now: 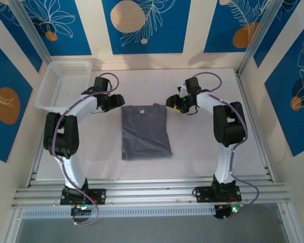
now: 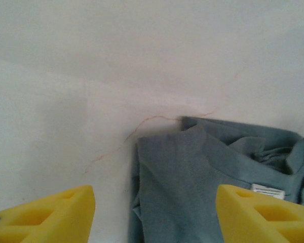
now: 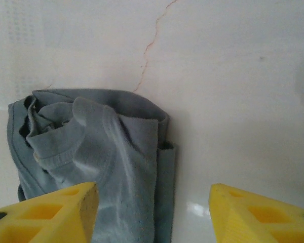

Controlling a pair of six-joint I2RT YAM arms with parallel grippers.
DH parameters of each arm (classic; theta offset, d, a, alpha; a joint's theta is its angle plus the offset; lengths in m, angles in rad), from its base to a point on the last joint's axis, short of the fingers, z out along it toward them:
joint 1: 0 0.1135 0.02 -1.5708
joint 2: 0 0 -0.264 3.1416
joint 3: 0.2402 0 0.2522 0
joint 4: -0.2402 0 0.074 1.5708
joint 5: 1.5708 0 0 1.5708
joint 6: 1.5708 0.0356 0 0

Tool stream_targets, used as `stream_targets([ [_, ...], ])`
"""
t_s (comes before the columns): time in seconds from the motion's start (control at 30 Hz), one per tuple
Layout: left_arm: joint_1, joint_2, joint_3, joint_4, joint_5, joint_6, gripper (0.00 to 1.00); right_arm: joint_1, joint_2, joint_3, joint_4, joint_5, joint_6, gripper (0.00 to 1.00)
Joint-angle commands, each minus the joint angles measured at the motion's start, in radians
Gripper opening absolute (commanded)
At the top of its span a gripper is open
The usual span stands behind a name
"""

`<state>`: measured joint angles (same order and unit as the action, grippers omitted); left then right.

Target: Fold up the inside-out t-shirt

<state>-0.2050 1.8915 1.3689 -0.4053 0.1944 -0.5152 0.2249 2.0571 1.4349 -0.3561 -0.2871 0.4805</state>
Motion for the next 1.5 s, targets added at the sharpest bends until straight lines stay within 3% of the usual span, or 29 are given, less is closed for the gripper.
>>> stream_targets([
  [0.0, 0.003, 0.068, 0.029, -0.010, 0.062, 0.026, 0.63, 0.024, 0.071, 0.066, -0.004, -0.006, -0.034, 0.58],
  [0.27, 0.003, 0.137, 0.037, 0.069, 0.139, -0.015, 0.62, 0.066, 0.180, 0.144, -0.023, 0.006, -0.010, 0.56],
  [0.43, 0.003, 0.183, 0.039, 0.129, 0.246, -0.049, 0.62, 0.071, 0.197, 0.140, -0.012, -0.023, -0.005, 0.23],
  [0.6, 0.006, 0.210, 0.042, 0.165, 0.236, -0.090, 0.60, 0.067, 0.177, 0.140, -0.020, -0.047, -0.021, 0.06],
  [0.83, 0.004, 0.254, 0.073, 0.214, 0.276, -0.103, 0.51, 0.064, 0.160, 0.148, -0.034, -0.052, -0.026, 0.07],
  [0.93, -0.003, 0.274, 0.073, 0.248, 0.329, -0.124, 0.36, 0.066, 0.159, 0.150, -0.037, -0.054, -0.023, 0.07],
  [1.03, -0.016, 0.285, 0.083, 0.224, 0.314, -0.116, 0.22, 0.064, 0.160, 0.148, -0.032, -0.052, -0.015, 0.08],
  [1.27, -0.016, 0.288, 0.085, 0.188, 0.277, -0.101, 0.00, 0.064, 0.159, 0.143, -0.033, -0.055, -0.011, 0.08],
  [1.37, -0.008, 0.220, 0.016, 0.304, 0.303, -0.173, 0.00, 0.059, 0.149, 0.169, -0.051, -0.095, -0.005, 0.07],
  [1.47, 0.008, 0.122, 0.056, 0.319, 0.361, -0.230, 0.00, 0.044, 0.117, 0.299, -0.150, -0.143, -0.003, 0.05],
])
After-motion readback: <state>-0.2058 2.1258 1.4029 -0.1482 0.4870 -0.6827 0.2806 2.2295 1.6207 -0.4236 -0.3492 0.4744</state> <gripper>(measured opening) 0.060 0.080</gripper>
